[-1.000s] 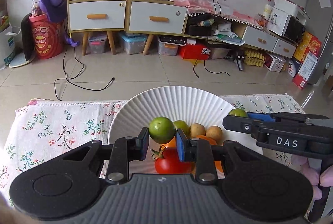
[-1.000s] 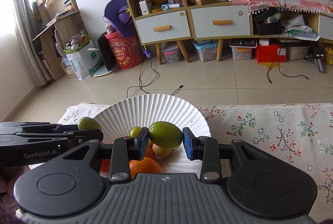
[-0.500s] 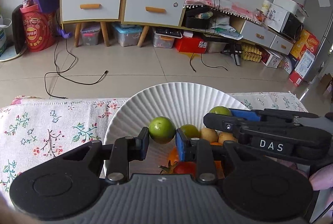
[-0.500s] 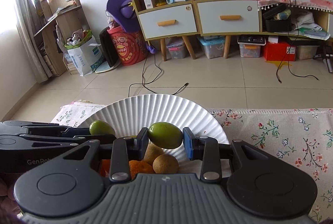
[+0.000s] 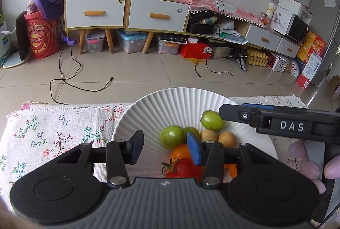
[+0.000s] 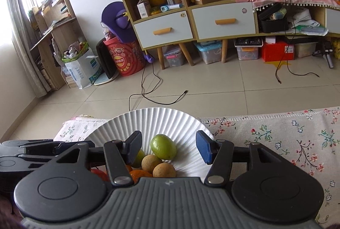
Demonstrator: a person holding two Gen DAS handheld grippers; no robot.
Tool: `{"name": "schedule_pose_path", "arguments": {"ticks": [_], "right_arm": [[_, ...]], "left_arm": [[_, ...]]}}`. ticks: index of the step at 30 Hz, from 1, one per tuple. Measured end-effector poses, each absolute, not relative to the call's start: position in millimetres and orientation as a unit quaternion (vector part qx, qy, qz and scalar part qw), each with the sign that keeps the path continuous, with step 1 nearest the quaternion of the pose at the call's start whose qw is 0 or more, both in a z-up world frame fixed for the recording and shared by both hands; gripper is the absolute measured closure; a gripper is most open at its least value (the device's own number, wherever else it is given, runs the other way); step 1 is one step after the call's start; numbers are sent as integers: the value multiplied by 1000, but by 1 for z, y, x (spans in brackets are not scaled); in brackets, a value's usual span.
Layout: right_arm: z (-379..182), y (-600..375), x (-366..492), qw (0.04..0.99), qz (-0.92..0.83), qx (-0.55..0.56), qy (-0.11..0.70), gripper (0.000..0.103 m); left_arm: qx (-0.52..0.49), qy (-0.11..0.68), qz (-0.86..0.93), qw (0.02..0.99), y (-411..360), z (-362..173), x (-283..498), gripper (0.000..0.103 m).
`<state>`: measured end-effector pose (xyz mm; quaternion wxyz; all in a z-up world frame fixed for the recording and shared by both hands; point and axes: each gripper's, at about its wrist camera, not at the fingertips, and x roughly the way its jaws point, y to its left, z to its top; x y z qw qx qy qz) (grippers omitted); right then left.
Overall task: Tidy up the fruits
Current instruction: 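Lift both open tools away from the bowl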
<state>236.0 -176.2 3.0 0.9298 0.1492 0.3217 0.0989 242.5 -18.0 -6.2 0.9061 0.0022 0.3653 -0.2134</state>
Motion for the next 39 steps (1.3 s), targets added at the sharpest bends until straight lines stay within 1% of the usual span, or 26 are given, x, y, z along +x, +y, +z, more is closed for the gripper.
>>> {"name": "schedule_pose_path", "arguments": {"ticks": [4, 7, 9, 11, 18, 21, 30, 39], "right_arm": [[9, -176, 226, 928, 94, 157, 325, 45], [14, -176, 217, 928, 93, 151, 327, 39], [17, -176, 209, 929, 90, 148, 327, 32], [19, -176, 203, 928, 86, 151, 329, 26], [26, -169, 182, 926, 84, 139, 340, 17], [31, -164, 170, 927, 93, 129, 339, 11], [38, -152, 147, 927, 112, 104, 342, 6], [30, -149, 130, 928, 110, 93, 345, 3]], "left_arm": [[7, 362, -201, 910, -12, 0, 229, 47], [4, 363, -194, 911, -6, 5, 216, 41], [7, 362, -189, 913, -4, 7, 207, 37], [9, 363, -185, 913, -1, 9, 197, 33], [13, 370, -181, 911, 7, 15, 166, 19], [24, 373, -179, 910, 8, 18, 154, 16], [30, 363, -174, 915, 16, 27, 124, 3], [46, 366, -169, 914, 21, 19, 111, 2]]}}
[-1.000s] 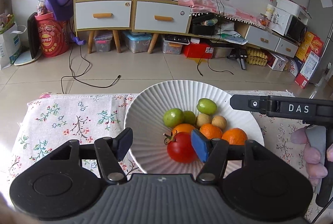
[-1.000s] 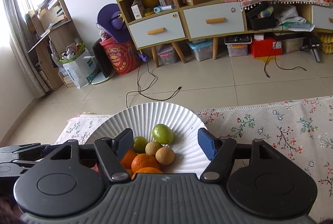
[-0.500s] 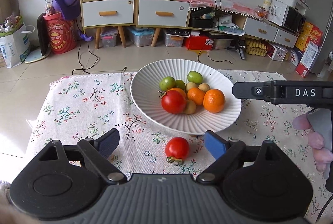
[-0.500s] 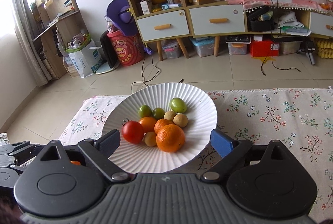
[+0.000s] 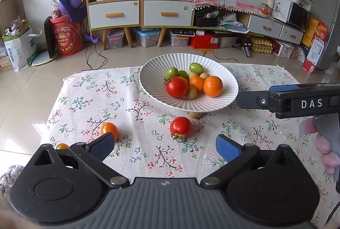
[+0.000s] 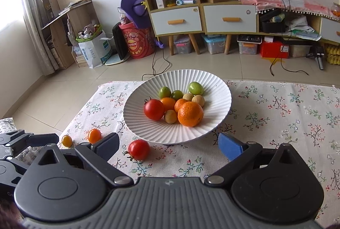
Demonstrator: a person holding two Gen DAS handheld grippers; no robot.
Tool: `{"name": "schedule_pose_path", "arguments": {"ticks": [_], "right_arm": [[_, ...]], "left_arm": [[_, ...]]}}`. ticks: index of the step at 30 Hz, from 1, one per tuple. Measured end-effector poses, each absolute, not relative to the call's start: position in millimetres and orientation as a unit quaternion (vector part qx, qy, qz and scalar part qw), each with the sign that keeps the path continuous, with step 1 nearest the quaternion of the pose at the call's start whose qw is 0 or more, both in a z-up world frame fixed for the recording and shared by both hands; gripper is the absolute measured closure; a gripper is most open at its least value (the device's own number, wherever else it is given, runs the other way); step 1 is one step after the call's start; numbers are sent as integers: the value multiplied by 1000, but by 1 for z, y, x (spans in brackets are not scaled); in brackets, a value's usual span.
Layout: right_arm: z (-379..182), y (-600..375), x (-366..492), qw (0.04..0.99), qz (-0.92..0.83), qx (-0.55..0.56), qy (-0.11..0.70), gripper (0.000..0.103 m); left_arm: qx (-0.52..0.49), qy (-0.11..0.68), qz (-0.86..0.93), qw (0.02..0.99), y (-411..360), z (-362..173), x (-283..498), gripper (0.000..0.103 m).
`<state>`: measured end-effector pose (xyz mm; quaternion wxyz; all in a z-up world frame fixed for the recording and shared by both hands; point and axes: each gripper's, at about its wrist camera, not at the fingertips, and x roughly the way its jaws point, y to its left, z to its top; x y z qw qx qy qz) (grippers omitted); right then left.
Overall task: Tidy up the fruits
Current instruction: 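Lift both open tools away from the bowl, then grasp the red tomato with the left tool while the right tool grasps the brown kiwi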
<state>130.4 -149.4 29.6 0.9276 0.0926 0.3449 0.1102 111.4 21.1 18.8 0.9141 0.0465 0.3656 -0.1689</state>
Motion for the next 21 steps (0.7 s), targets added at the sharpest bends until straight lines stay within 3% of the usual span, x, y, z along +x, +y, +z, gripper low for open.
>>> {"name": "schedule_pose_path", "arguments": {"ticks": [12, 21], "right_arm": [[13, -134, 101, 942, 101, 10, 320, 1], [-17, -103, 99, 929, 103, -28, 354, 1]], "left_arm": [[65, 371, -126, 918, 54, -17, 91, 2], [82, 372, -81, 921, 103, -55, 92, 2]]}}
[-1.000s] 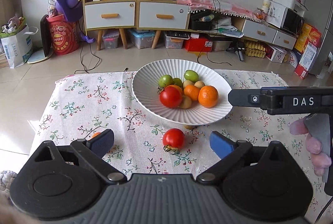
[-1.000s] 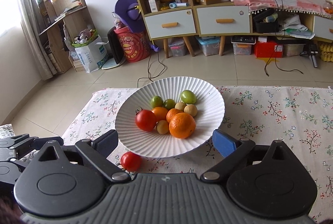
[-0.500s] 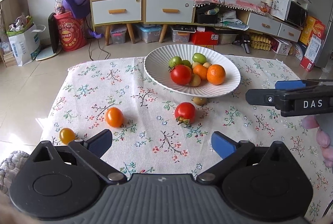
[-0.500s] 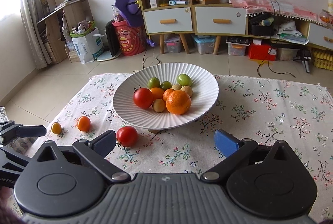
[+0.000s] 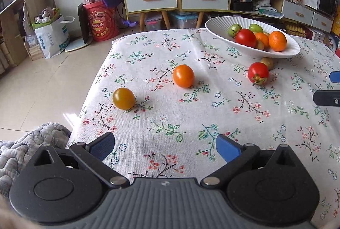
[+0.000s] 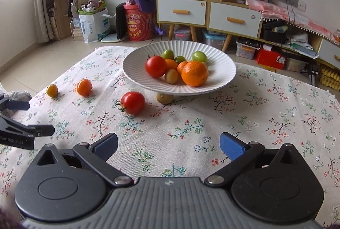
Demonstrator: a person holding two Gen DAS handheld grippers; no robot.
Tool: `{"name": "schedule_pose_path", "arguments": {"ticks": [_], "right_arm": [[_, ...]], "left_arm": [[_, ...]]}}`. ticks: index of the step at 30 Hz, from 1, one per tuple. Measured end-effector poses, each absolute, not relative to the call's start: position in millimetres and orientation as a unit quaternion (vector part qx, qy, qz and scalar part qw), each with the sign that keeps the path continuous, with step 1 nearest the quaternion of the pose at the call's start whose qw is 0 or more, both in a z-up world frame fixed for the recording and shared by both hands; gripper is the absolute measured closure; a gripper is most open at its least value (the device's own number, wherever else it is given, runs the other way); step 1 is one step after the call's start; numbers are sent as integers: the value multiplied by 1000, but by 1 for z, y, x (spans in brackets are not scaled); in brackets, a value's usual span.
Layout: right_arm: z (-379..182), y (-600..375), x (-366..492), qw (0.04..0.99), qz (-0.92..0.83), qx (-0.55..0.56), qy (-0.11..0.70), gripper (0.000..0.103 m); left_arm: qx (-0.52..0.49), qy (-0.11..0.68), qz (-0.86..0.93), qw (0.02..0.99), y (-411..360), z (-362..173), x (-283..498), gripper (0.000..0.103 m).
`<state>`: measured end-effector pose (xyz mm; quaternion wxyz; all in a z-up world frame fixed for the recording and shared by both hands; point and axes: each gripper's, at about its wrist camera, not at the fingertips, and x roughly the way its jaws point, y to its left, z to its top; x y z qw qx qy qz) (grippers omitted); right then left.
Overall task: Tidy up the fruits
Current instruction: 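Grasp the red tomato with the left tool while the right tool grasps the brown kiwi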
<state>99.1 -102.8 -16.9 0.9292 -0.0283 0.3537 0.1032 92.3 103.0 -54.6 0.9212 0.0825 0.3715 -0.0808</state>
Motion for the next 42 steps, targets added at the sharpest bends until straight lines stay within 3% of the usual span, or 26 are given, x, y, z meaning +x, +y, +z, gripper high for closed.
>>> {"name": "schedule_pose_path", "arguments": {"ticks": [8, 13, 17, 19, 23, 29, 36, 42], "right_arm": [[-32, -82, 115, 929, 81, -54, 358, 1], [-33, -99, 130, 938, 27, -38, 344, 8], [-36, -110, 142, 936, -6, 18, 350, 28], [-37, -108, 145, 939, -16, 22, 343, 33], [-36, -98, 148, 944, 0, 15, 329, 45], [-36, -87, 156, 945, 36, 8, 326, 59], [-36, -84, 165, 946, 37, 7, 323, 76], [-34, -87, 161, 944, 48, 3, 327, 78]], "left_arm": [[83, 346, -98, 929, 111, -63, 99, 2], [61, 348, -105, 930, 107, -64, 105, 2], [60, 347, -110, 929, 99, -64, 110, 2], [59, 347, -110, 930, 95, -63, 115, 3], [47, 344, -114, 931, 89, -62, 123, 13], [42, 335, -127, 933, 80, -60, 130, 24], [52, 328, -154, 931, 69, -60, 131, 26], [51, 331, -169, 927, 61, -58, 133, 28]]}}
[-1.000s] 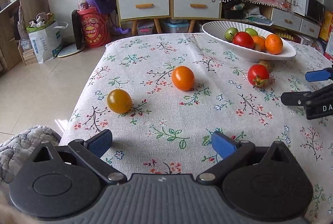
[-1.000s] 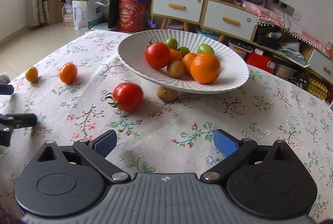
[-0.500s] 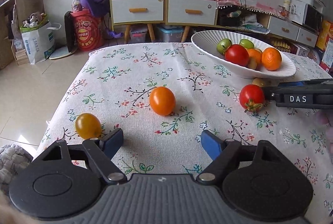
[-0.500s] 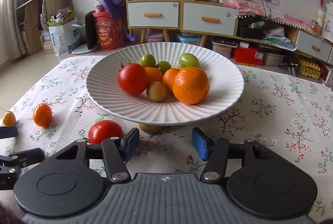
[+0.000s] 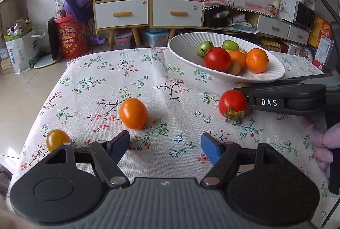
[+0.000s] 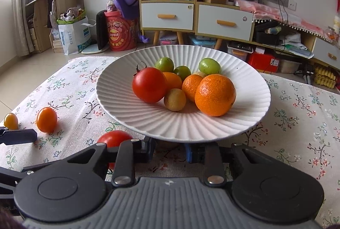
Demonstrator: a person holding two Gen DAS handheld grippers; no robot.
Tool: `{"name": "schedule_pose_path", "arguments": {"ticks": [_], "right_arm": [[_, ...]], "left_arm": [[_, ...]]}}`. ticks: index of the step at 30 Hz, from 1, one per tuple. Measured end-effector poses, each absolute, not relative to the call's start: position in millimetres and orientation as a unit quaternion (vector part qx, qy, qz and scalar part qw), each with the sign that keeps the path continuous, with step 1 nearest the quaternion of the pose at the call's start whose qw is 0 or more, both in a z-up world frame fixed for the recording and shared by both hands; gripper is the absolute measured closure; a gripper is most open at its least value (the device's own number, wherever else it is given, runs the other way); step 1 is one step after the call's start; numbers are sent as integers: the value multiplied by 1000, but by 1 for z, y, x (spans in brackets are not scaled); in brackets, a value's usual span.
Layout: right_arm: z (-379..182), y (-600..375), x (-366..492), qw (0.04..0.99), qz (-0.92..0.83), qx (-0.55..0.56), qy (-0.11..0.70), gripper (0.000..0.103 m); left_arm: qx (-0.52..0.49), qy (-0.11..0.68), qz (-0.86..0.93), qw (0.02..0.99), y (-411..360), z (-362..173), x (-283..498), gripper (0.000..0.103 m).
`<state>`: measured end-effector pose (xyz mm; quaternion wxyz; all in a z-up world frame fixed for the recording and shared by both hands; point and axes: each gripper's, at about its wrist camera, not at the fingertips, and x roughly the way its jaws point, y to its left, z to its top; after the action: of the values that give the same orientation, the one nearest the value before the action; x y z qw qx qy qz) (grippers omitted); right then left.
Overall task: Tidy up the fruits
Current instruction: 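Grasp the red tomato with the left tool while the right tool grasps the brown kiwi, then carry the red tomato and kiwi over the bowl and open both tools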
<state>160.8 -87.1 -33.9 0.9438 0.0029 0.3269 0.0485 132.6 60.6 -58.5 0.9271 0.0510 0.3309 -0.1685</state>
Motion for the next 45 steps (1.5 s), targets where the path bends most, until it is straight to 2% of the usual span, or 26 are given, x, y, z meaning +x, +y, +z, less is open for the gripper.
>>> {"name": "schedule_pose_path", "arguments": {"ticks": [10, 20, 25, 29, 38, 45], "right_arm": [[-29, -95, 148, 938, 55, -10, 342, 78], [-27, -107, 140, 934, 59, -13, 351, 78], [-26, -114, 141, 933, 55, 4, 356, 78], [-24, -119, 141, 931, 51, 20, 361, 78], [-22, -128, 139, 927, 49, 31, 370, 78], [-17, -153, 139, 916, 47, 89, 388, 78]], "left_arm": [[61, 336, -210, 916, 36, -57, 132, 31], [34, 346, -225, 910, 6, -54, 145, 52], [15, 347, -222, 911, -3, -55, 155, 55], [-2, 349, -215, 912, -7, -54, 159, 65], [-14, 368, -199, 908, -5, -50, 157, 66], [-42, 386, -191, 902, 4, -39, 150, 66]]}}
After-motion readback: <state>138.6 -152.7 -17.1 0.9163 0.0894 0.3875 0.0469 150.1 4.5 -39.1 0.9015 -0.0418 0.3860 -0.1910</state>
